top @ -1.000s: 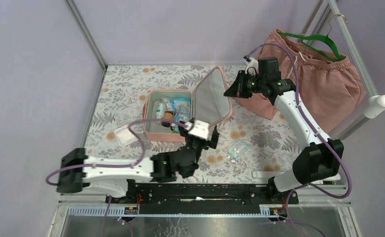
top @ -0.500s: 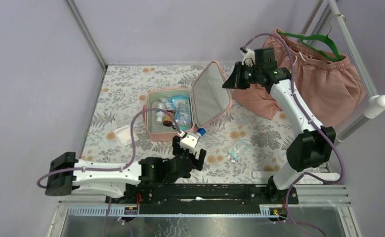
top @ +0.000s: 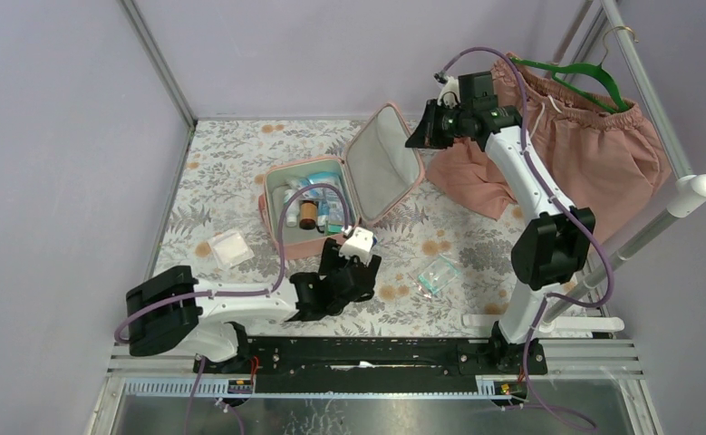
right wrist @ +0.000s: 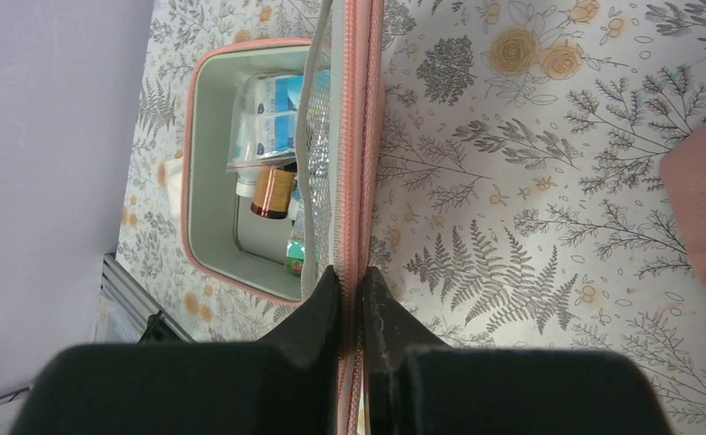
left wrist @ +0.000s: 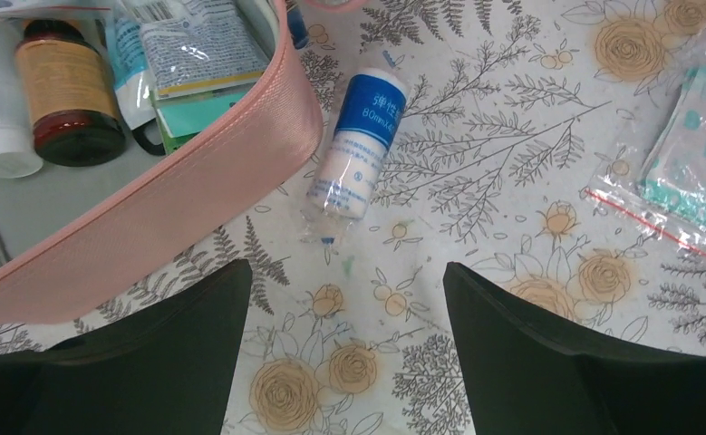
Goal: Organize the medicine kit
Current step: Pick up the medical item at the center of the board.
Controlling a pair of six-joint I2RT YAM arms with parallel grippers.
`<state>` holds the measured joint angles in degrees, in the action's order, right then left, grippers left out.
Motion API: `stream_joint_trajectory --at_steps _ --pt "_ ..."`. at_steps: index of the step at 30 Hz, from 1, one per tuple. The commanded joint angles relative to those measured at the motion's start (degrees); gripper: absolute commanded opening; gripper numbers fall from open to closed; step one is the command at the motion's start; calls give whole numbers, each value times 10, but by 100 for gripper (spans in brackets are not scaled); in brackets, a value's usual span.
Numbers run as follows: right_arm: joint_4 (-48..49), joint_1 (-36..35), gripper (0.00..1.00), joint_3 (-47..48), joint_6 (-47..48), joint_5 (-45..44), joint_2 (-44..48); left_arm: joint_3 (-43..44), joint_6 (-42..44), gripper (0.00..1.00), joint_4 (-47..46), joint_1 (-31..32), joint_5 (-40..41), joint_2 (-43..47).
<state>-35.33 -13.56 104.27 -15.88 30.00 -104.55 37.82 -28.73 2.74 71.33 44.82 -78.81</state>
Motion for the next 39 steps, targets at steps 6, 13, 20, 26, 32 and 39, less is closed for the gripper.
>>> stream_joint_trajectory --at_steps 6,13,20,26,32,39 --pt "10 0 0 44 9 -28 -23 30 48 83 -92 -50 -114 -53" --pt "-13 0 0 93 9 -18 -57 55 57 81 -95 -83 -130 -110" --pt "-9 0 0 75 14 -19 -47 78 73 81 -93 -118 -142 -156" --pt "-4 0 0 56 16 -18 -36 88 80 76 -87 -118 -159 -189" --pt "-1 0 0 39 12 -16 -18 75 72 63 -92 -118 -168 -189" --pt "28 -1 0 -43 -3 -15 39 70 65 43 -72 -118 -179 -164"
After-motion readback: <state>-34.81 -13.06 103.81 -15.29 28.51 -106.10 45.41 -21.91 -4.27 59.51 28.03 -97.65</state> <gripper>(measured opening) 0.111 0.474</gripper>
